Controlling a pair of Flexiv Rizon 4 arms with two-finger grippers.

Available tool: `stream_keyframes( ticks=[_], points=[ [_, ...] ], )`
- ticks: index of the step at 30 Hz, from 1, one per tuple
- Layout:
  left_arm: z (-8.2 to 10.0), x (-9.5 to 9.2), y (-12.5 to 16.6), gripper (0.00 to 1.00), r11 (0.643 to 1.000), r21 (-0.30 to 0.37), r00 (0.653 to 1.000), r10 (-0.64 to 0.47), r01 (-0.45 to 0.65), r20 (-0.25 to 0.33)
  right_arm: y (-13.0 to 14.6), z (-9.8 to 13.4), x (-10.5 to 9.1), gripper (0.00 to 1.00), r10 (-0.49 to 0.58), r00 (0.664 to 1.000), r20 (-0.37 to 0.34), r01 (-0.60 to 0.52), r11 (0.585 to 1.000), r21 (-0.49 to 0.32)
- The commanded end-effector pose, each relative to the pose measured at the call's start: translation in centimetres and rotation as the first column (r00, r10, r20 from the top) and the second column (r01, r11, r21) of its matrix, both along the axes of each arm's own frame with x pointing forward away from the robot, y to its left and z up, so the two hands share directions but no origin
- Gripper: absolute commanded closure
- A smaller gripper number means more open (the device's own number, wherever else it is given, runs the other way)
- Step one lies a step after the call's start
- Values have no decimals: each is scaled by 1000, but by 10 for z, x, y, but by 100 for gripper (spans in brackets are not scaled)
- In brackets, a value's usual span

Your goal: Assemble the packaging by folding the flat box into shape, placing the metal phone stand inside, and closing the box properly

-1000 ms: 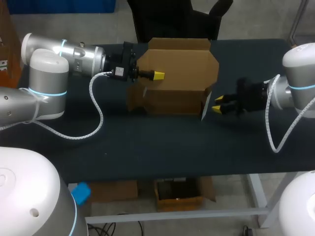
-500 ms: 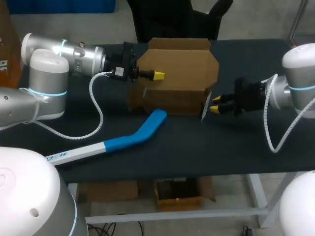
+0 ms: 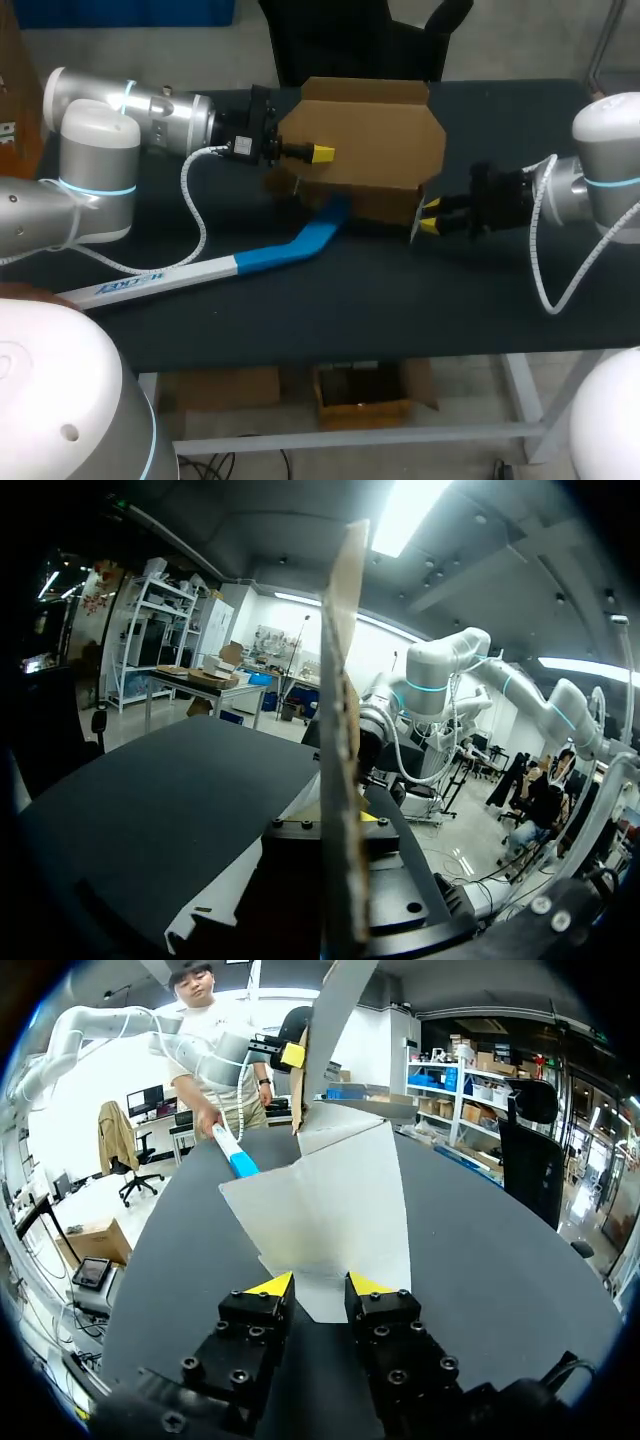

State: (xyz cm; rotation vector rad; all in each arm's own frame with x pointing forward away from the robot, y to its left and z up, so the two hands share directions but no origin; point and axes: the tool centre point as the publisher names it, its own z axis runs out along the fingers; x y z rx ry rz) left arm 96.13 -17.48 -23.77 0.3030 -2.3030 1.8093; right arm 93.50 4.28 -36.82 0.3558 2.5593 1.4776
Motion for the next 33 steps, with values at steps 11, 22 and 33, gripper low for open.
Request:
stream_keyframes(
  ticks=[11, 22, 33],
  points=[
    [-2, 0, 0, 100, 1000, 1, 1000, -1, 1, -1, 15, 1, 2, 72, 29, 1000, 2, -30, 999, 30],
    [-2, 0, 0, 100, 1000, 1, 1000, -1, 1, -1, 20, 5, -11, 71, 15, 1000, 6, -16, 999, 43],
    [-2, 0, 0, 100, 1000, 1, 1000, -1, 1, -1, 11, 6, -34, 71, -90, 996, -13, 91, 994, 57]
  ],
)
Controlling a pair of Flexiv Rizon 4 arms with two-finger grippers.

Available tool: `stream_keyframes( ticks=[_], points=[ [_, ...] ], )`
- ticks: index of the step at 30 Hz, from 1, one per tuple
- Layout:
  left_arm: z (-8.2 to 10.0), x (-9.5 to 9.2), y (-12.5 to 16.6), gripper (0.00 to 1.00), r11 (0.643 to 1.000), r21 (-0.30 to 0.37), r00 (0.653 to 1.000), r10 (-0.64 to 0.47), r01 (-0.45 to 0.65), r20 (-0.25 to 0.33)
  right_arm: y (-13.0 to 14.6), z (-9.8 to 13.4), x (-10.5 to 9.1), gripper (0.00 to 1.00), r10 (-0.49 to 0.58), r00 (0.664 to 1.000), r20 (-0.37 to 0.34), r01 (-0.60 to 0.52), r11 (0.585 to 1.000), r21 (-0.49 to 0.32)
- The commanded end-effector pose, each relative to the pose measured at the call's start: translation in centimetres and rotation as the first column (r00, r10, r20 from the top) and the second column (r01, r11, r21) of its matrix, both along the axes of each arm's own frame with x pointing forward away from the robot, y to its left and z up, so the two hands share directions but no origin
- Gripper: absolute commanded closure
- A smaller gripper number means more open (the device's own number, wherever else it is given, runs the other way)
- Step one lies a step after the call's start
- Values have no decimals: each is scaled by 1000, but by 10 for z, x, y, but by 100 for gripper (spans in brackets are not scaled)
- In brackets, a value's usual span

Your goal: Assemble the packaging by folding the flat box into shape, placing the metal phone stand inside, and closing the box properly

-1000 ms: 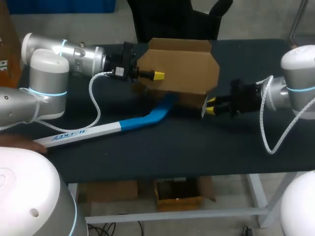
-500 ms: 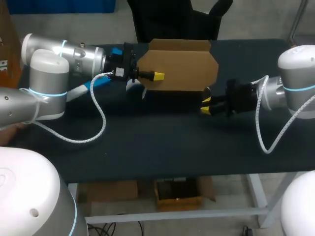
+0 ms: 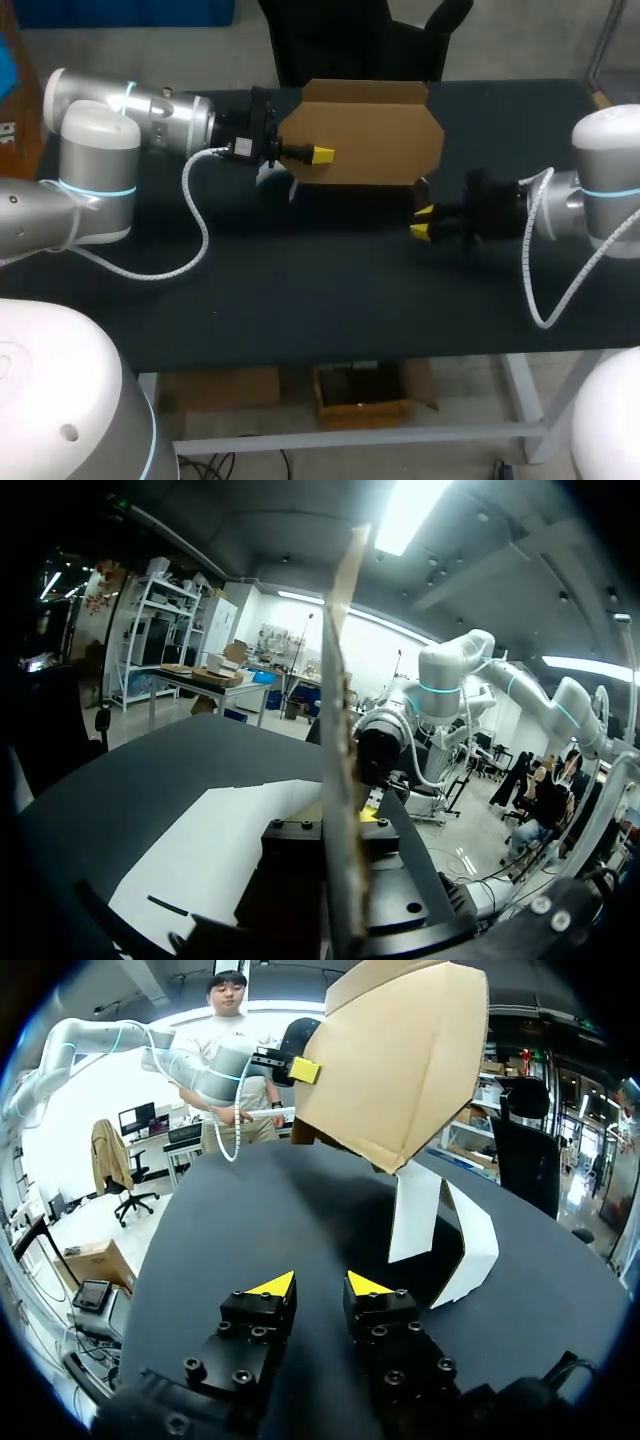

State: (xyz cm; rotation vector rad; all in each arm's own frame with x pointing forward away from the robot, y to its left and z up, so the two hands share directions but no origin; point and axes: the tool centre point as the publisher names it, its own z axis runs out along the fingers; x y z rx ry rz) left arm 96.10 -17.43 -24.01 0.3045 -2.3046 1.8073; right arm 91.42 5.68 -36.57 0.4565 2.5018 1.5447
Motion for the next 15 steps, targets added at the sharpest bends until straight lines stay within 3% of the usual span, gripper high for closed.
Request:
stream_keyframes(
  ticks=[1, 15],
  points=[
    [0, 0, 0, 100, 1000, 0, 1000, -2, 2, 0, -4, 5, -15, 71, -42, 999, 12, 42, 999, -7],
    [0, 0, 0, 100, 1000, 0, 1000, -2, 2, 0, -29, 10, -44, 70, -169, 986, 8, 169, 986, -15]
  ],
)
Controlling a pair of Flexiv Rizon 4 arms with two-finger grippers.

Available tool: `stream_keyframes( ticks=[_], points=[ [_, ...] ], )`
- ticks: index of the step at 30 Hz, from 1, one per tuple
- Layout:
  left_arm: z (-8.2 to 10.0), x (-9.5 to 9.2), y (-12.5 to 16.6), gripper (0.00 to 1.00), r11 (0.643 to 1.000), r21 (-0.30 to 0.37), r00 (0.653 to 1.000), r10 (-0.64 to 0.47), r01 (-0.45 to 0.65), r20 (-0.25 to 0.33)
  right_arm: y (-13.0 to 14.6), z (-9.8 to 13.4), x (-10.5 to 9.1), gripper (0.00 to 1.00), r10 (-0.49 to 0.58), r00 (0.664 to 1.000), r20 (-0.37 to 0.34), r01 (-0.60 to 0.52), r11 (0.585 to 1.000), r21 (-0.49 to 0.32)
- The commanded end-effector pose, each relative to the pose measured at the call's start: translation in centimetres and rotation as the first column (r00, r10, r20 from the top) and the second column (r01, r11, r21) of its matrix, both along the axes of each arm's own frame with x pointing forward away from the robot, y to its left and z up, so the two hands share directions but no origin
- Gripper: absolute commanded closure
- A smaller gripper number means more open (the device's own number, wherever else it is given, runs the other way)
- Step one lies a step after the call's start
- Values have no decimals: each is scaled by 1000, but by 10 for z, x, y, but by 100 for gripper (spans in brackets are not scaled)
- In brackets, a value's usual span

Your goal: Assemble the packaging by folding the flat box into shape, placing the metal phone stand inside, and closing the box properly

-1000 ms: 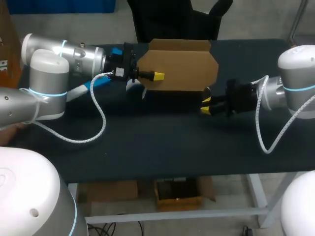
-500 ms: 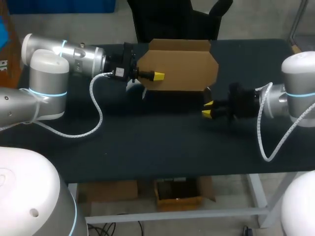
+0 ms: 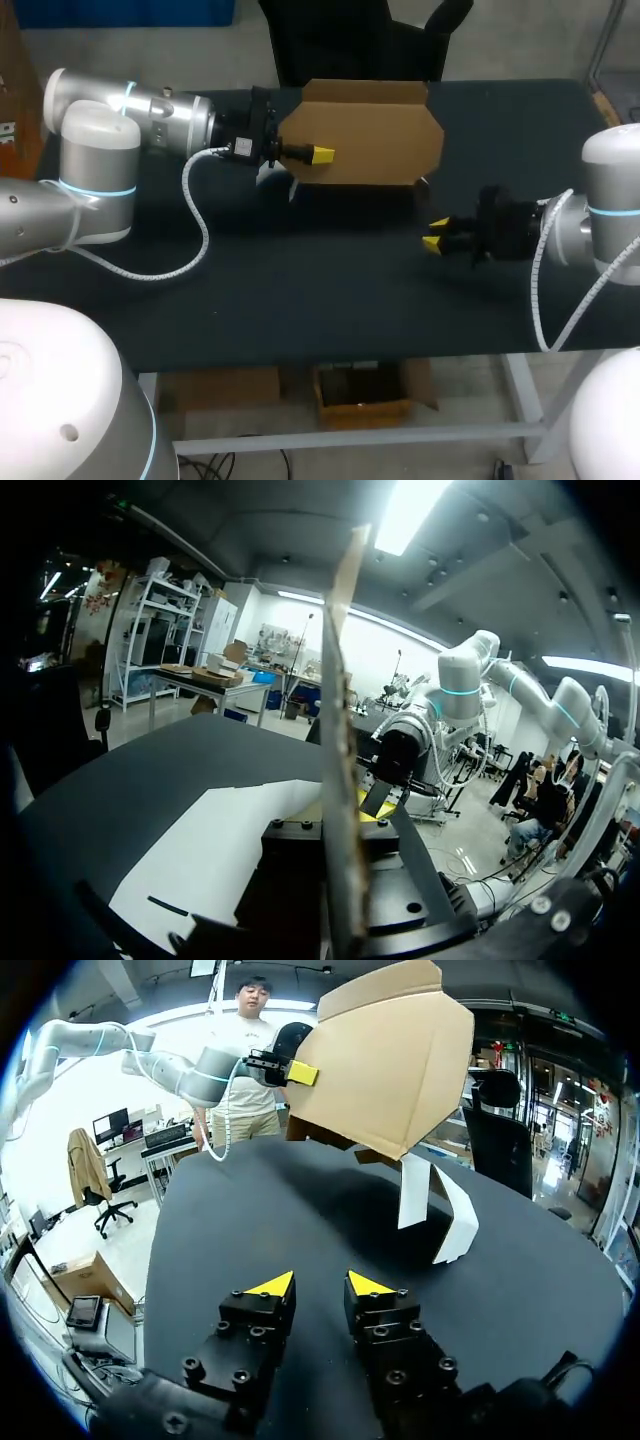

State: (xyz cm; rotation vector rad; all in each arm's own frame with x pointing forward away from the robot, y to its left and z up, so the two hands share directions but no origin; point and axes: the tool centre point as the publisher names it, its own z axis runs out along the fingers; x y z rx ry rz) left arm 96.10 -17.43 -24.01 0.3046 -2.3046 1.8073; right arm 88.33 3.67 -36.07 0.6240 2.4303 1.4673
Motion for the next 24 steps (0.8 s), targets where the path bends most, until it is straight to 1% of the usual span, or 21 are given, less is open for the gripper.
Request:
stream_keyframes(
  ticks=[1, 9, 18, 24],
  points=[
    [0, 0, 0, 100, 1000, 0, 1000, -2, 2, 0, -11, 5, -15, 70, -34, 999, 17, 34, 999, 5],
    [0, 0, 0, 100, 1000, 0, 1000, -2, 2, 0, -27, 7, -27, 68, -93, 995, 18, 93, 995, 19],
    [0, 0, 0, 100, 1000, 0, 1000, -2, 2, 0, -42, 10, -34, 65, -143, 990, 12, 143, 990, 16],
    [0, 0, 0, 100, 1000, 0, 1000, -2, 2, 0, -49, 13, -38, 58, -162, 987, 11, 162, 987, 2]
  ],
)
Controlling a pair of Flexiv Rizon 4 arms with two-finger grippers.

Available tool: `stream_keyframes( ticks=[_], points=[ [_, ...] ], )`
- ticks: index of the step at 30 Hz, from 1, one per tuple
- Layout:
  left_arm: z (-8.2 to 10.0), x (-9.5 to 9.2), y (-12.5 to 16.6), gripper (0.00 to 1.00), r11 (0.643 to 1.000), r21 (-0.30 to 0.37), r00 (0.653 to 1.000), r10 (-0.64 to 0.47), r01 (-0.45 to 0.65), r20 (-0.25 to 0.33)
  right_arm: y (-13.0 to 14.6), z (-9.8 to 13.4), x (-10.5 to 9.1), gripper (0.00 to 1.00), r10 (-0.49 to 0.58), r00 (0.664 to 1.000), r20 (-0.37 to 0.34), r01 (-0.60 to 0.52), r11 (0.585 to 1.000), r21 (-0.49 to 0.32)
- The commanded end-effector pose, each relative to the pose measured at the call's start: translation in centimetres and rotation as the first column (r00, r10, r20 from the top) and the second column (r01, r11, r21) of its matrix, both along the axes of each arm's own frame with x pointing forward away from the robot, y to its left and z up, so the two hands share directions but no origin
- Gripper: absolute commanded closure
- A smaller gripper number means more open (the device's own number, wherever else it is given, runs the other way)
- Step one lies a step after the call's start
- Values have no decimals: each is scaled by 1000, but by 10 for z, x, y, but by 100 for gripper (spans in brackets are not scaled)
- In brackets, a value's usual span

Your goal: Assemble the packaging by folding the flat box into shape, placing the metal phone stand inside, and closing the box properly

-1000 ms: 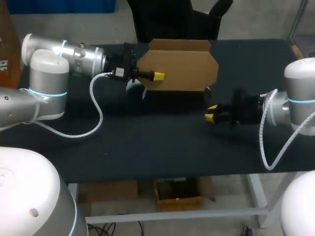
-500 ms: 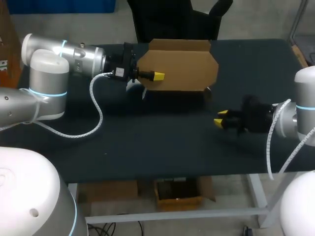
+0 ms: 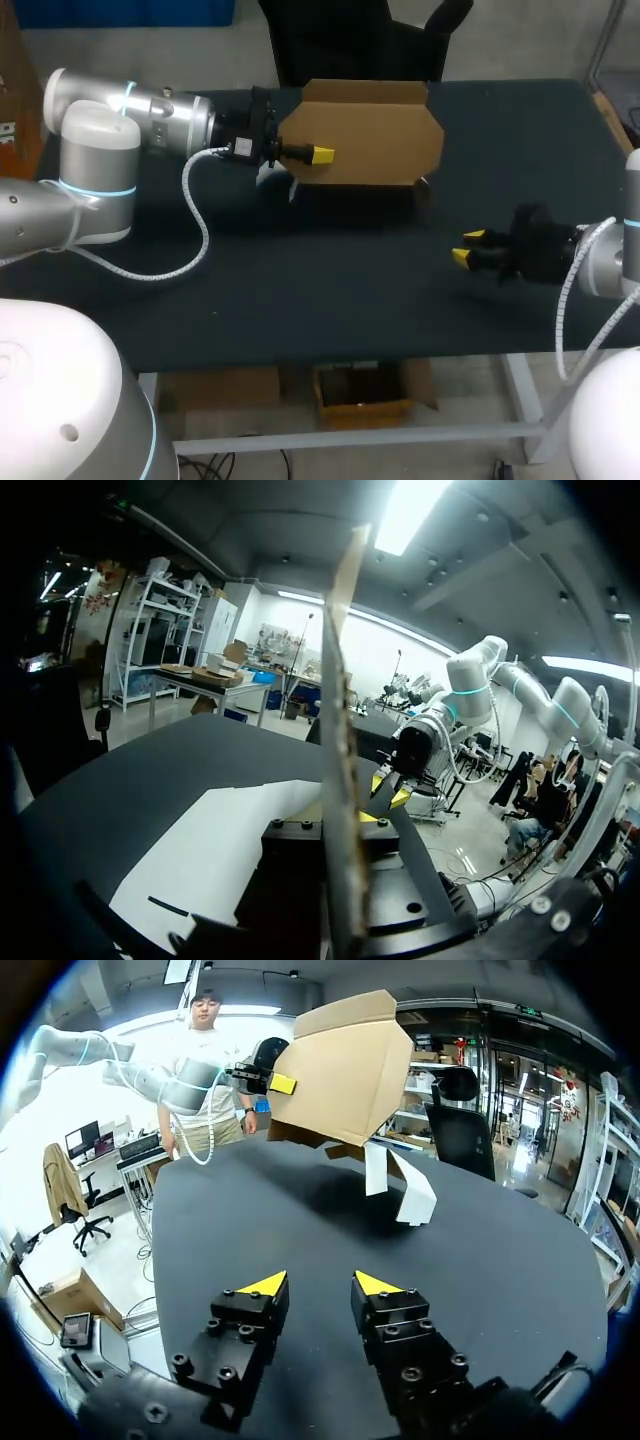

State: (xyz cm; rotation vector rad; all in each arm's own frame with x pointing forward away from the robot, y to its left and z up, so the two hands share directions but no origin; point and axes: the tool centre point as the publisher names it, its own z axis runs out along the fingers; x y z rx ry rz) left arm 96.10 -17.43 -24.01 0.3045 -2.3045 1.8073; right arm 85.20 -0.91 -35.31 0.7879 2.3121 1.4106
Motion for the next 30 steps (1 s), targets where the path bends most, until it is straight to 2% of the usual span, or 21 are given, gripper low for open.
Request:
stream_keyframes(
  ticks=[1, 2, 4, 14, 30],
  points=[
    [0, 0, 0, 100, 1000, 0, 1000, -2, 2, 0, -3, 6, -7, 54, -9, 1000, 2, 9, 1000, -5],
    [0, 0, 0, 100, 1000, 0, 1000, -2, 2, 0, -6, 7, -8, 32, -13, 1000, 3, 13, 1000, -6],
    [0, 0, 0, 100, 1000, 0, 1000, -2, 2, 0, -10, 9, -9, 0, -19, 1000, 4, 19, 1000, -6],
    [0, 0, 0, 100, 1000, 0, 1000, -2, 2, 0, -25, 14, -17, 0, -41, 999, 4, 41, 999, 11],
    [0, 0, 0, 100, 1000, 0, 1000, -2, 2, 0, -25, 14, -17, 0, -41, 999, 4, 41, 999, 11]
  ],
)
